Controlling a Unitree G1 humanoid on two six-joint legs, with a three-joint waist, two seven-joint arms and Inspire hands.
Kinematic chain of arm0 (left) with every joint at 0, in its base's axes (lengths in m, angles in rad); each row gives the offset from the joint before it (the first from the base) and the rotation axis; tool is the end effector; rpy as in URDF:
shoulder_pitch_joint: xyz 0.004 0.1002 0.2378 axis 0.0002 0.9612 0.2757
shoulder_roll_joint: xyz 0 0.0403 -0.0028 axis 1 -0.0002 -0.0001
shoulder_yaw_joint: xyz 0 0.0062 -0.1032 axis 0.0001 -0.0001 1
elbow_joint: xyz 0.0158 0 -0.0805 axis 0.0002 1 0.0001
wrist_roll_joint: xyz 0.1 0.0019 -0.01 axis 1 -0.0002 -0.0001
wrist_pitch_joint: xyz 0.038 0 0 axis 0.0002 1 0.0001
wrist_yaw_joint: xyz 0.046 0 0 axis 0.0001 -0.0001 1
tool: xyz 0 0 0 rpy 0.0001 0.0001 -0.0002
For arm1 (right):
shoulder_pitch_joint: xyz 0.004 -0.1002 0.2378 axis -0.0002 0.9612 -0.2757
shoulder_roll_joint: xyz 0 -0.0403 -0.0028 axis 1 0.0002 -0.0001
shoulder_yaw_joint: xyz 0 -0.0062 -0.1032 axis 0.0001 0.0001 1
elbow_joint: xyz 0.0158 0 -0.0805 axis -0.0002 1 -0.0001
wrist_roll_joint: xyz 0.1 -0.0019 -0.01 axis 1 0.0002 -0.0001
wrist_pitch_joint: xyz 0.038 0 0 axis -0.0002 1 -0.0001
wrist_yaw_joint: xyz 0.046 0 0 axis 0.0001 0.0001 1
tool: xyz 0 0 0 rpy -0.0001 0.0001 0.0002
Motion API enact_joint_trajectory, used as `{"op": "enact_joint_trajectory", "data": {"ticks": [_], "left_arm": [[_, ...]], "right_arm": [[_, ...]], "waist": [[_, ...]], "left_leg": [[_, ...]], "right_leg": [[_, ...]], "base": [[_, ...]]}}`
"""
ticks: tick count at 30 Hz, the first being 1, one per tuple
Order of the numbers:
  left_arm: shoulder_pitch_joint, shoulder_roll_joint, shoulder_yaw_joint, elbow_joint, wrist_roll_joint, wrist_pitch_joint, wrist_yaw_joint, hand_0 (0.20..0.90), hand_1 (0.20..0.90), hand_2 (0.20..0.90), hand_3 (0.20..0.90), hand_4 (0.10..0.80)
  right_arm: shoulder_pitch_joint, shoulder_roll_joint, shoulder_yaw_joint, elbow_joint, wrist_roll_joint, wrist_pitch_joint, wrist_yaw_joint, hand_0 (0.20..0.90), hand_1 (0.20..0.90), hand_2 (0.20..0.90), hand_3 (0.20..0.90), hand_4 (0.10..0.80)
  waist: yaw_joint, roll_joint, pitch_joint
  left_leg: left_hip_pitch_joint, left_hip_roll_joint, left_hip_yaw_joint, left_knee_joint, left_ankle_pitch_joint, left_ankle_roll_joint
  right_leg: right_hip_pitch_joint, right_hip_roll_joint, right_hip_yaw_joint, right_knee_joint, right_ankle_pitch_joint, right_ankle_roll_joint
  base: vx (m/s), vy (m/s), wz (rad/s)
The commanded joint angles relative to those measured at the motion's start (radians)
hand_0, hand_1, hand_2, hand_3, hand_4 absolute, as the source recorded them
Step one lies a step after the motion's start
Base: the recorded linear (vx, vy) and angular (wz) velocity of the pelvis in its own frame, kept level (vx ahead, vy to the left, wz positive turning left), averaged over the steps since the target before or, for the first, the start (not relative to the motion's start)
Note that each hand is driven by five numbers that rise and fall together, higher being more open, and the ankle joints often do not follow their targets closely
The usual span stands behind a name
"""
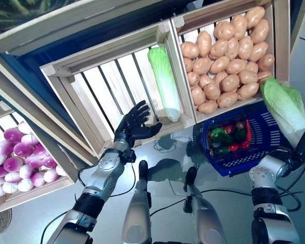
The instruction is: Put vegetables into the basket
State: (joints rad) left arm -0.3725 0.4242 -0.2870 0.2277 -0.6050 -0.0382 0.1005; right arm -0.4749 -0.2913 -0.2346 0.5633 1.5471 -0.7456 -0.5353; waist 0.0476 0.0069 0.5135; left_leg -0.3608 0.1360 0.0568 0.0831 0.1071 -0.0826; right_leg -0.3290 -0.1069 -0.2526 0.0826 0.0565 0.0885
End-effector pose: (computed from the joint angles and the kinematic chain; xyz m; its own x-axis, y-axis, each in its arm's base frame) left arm 0.2688 0.1716 0.0850 0.9864 -0.1555 0.0526 0.1603 0.9815 -0.1044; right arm 0.2676 -0.2662 0.0800 0.4525 -0.7936 -0.4067 0.3610 -0.2539 0.8973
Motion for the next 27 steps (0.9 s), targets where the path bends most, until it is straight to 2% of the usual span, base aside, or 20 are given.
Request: {"op": "enact_joint_trajectory", "data": {"ticks": [1,5,13,23,27], "left_arm": [[-0.065,0.006,0.021,-0.104,-0.02,-0.11,-0.013,0.9,0.9,0.9,0.9,0.8],[-0.086,0.009,0.012,-0.104,-0.024,-0.121,-0.027,0.9,0.9,0.9,0.9,0.8],[-0.114,0.001,-0.005,-0.099,-0.024,-0.134,0.0,0.9,0.9,0.9,0.9,0.8],[-0.14,0.011,-0.024,-0.113,-0.041,-0.142,0.02,0.9,0.9,0.9,0.9,0.8],[-0.139,0.024,-0.025,-0.13,-0.047,-0.143,0.013,0.9,0.9,0.9,0.9,0.8]], "right_arm": [[0.009,-0.091,-0.082,-0.083,0.073,-0.168,0.122,0.3,0.3,0.3,0.3,0.4],[-0.023,-0.094,-0.09,-0.033,0.19,-0.199,0.159,0.3,0.3,0.3,0.3,0.4],[-0.047,-0.083,-0.068,0.066,0.267,-0.163,0.198,0.3,0.3,0.3,0.3,0.4],[-0.126,-0.132,-0.007,0.15,0.073,-0.034,0.176,0.3,0.3,0.3,0.3,0.4],[-0.148,-0.156,0.016,0.137,-0.011,0.01,0.156,0.3,0.3,0.3,0.3,0.4]], "waist": [[-0.009,0.008,0.007],[-0.011,0.019,0.007],[-0.016,0.035,0.007],[-0.002,0.059,0.007],[0.003,0.059,0.007]], "left_leg": [[-0.129,-0.087,-0.049,0.149,-0.07,-0.006],[-0.17,-0.098,-0.046,0.177,-0.082,-0.003],[-0.199,-0.117,-0.041,0.187,-0.087,0.006],[-0.271,-0.131,-0.038,0.187,-0.068,0.013],[-0.32,-0.133,-0.037,0.226,-0.084,0.017]], "right_leg": [[-0.053,0.0,-0.002,0.167,-0.087,-0.027],[-0.1,-0.01,0.005,0.194,-0.09,-0.028],[-0.154,-0.014,0.029,0.228,-0.09,-0.025],[-0.248,-0.029,0.041,0.251,-0.075,-0.019],[-0.302,-0.04,0.045,0.29,-0.086,-0.018]], "base": [[-0.058,0.014,-0.05],[-0.053,0.016,-0.09],[-0.021,0.038,-0.03],[0.016,0.001,-0.03],[0.03,-0.061,0.06]]}}
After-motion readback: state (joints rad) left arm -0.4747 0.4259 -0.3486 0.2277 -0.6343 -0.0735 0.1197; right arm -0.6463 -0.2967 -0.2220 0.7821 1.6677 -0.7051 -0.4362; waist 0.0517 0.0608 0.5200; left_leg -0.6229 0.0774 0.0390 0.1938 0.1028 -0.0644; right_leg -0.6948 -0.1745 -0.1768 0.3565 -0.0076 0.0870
